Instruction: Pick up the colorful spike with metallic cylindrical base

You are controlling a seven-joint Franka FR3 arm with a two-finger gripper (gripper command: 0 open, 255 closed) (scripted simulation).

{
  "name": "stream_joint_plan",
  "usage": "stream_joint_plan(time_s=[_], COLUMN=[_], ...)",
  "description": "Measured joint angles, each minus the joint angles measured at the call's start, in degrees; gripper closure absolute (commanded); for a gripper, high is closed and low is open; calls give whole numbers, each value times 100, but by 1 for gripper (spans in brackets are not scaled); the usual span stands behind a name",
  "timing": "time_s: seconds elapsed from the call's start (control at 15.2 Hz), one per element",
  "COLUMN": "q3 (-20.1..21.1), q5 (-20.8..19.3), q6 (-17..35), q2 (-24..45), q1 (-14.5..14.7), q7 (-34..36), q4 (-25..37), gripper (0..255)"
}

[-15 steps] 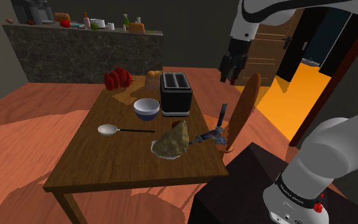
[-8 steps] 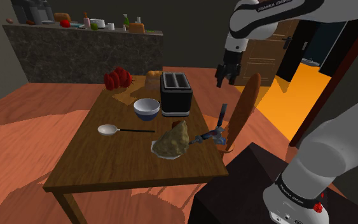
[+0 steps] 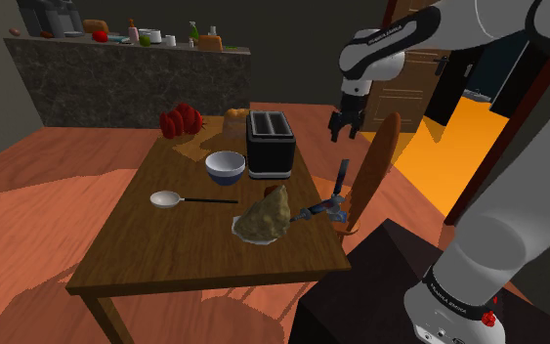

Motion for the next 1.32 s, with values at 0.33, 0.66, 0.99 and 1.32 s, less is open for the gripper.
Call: stream_joint_plan(time_s=[0.33,0.66,0.99,1.32], q3=[-204,-335,-405,-439], q5=[152,341,572,738], q6=[307,429,466,417], q2=[972,1897,2971,3863], q1=[-210,-446,-768,-1092], q7=[-210,-360,-516,-597], q4=[537,1208,2111,2939], gripper=[0,0,0,0])
